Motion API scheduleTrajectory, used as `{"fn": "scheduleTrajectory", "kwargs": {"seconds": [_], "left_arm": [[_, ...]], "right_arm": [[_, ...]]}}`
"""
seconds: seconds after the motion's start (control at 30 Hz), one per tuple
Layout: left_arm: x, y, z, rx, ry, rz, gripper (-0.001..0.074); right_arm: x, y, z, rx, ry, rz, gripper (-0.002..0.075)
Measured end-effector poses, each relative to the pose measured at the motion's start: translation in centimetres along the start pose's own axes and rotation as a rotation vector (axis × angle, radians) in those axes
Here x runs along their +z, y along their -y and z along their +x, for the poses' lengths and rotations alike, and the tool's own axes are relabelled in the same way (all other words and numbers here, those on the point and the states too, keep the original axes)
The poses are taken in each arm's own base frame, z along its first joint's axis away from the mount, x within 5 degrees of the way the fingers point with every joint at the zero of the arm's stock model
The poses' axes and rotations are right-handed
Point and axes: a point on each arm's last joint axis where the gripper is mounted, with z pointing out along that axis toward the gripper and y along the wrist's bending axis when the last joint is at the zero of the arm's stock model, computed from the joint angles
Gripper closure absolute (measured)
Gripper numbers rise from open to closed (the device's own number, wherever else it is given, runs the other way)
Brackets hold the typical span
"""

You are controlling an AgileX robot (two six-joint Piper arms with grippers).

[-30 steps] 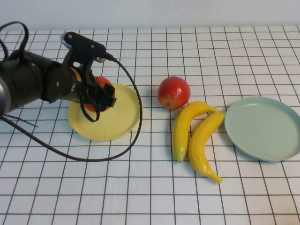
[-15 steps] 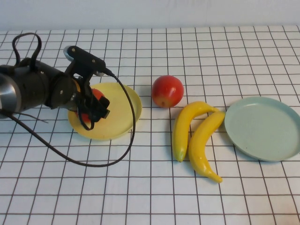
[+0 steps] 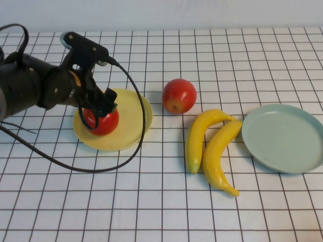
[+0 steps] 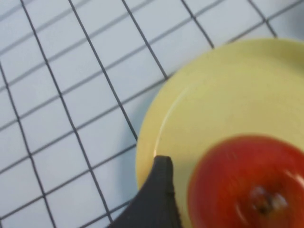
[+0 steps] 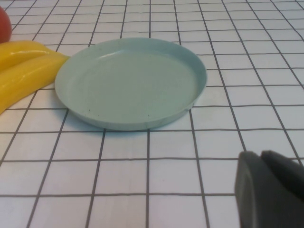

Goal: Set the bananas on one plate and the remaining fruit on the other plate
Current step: Put one type of fruit in the left plate

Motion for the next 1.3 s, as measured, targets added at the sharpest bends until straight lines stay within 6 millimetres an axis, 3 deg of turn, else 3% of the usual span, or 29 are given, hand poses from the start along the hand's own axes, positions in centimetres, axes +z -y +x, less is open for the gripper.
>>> {"fn": "scheduleTrajectory", "kwargs": {"seconds": [0.2,0.4,0.57,0.8,1.3], "left_arm": [[-3.3,0.2,-1.9,0.008,0.115,-0.008,0.0067],[-4.7,4.1,-4.6,0.075,0.286,0.062,0.0067],[-2.8,7.4,-6.7,0.124,0.318,0.124,0.0067],[2.1,10.9,-7.8,0.156,0.281,0.174,0.0067],[7.2,13.0,-7.9,0.052,0.213,0.227,0.0067]], "right_arm": [[0.0,0.0,0.0,0.0,0.0,0.0,0.0742],[0.0,0.0,0.0,0.0,0.0,0.0,0.0742],[0.0,0.0,0.0,0.0,0.0,0.0,0.0742],[0.0,0.0,0.0,0.0,0.0,0.0,0.0742],[0.0,0.0,0.0,0.0,0.0,0.0,0.0742]]}}
